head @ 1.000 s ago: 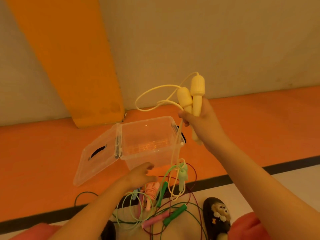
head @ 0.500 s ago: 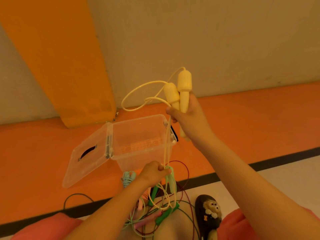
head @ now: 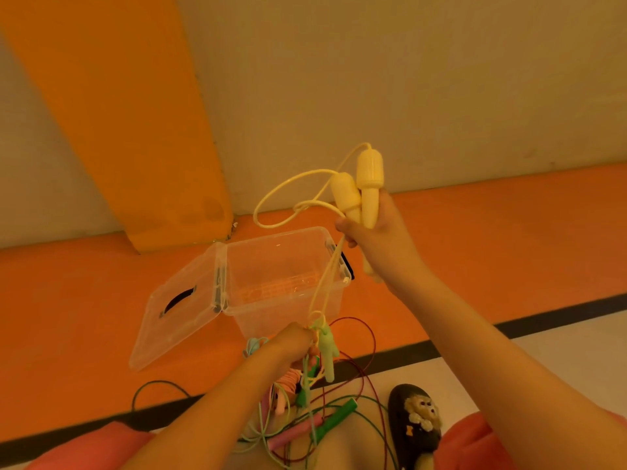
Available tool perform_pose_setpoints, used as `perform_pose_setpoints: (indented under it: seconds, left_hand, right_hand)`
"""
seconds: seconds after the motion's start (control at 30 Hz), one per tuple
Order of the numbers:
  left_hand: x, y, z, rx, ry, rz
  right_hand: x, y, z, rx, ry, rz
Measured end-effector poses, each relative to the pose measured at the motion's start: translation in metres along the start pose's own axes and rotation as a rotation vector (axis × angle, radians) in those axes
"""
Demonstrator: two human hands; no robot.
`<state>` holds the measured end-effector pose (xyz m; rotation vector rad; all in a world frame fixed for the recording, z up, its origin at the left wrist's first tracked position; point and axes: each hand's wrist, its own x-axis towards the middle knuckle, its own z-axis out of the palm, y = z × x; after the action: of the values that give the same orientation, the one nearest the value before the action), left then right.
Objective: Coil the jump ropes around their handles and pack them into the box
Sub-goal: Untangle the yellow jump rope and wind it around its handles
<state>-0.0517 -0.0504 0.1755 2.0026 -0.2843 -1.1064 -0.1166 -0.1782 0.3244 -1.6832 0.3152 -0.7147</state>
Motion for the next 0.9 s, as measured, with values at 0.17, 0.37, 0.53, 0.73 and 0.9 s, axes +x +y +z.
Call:
perform_pose_setpoints:
  seconds: [0.17,0.37,0.53,0.73,0.9]
  left_hand:
    - [-0.003,0.007,-0.01,0.185,0.077,0.092]
    - [-0.023,0.031,-0.041,0.427,0.231,0.429]
    - [-0.045,0.047,-0.056,0.085,0.17,0.554]
    - [-0.052,0.056,-0.07,-0.1,0.201,0.575]
    - [-0.052,0.059,-0.075,-0.254,0.136,0.536]
  right_hand:
    - [-0.001,0.002,0.006,-0.033,-0.02,0.003]
    - [-0.006,0.009,0.008,-0.136,-0.067,0.008]
    - [-0.012,0.018,0.009,-0.156,-0.128,-0.026]
    - [-0.015,0.032,0.005,-0.142,-0.157,0.016]
    - [-0.017,0.033,0.005,-0.168,-0.18,0.013]
